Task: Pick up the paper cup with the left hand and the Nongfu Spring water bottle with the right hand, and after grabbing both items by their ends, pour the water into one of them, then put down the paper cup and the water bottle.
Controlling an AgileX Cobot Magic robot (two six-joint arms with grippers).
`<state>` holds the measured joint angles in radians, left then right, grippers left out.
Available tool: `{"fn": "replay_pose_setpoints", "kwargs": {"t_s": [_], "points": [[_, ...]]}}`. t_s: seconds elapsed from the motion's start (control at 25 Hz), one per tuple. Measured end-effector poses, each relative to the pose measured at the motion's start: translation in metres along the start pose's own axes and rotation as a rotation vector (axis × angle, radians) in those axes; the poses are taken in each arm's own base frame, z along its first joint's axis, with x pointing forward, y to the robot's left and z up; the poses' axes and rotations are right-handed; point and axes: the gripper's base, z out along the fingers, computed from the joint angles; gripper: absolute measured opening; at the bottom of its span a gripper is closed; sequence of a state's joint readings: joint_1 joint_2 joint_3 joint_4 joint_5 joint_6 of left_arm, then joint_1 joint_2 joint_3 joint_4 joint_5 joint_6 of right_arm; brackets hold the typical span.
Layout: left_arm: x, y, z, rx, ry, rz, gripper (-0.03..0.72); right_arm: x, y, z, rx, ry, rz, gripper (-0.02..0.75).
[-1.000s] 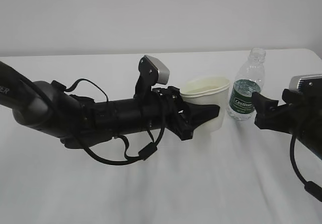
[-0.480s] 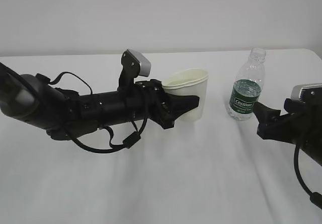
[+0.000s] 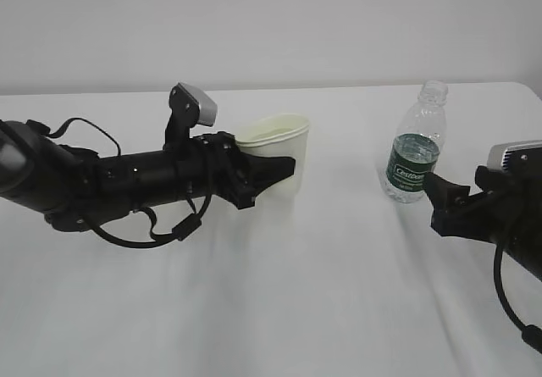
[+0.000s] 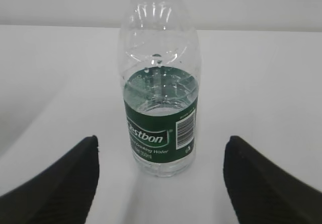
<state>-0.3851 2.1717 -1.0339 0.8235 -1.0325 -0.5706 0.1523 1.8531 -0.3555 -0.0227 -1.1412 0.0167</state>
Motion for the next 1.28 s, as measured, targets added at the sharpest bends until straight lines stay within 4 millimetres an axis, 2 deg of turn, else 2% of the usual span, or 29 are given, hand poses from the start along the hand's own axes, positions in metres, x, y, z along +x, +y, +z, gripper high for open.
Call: {"fn": "replay_pose_setpoints", "kwargs": {"t_s": [0.44,0.76,1.08,1.28], "points": [[0.02,0.029,-0.048,-0.101,-0.01,-0.091,0.38,0.0,0.0,0.0,-0.001,0.0,0.0,0.587],[0.029,0.045,-0.085,-0.217,0.013,-0.056,0.38,0.0,0.001,0.0,-0.007,0.0,-0.003,0.587],[0.026,0.064,-0.104,-0.324,-0.018,-0.066,0.38,0.0,0.001,0.0,-0.016,0.0,-0.007,0.587],[0.023,0.069,-0.108,-0.372,-0.031,-0.008,0.38,0.0,0.002,0.0,-0.022,0.0,-0.01,0.587]]}}
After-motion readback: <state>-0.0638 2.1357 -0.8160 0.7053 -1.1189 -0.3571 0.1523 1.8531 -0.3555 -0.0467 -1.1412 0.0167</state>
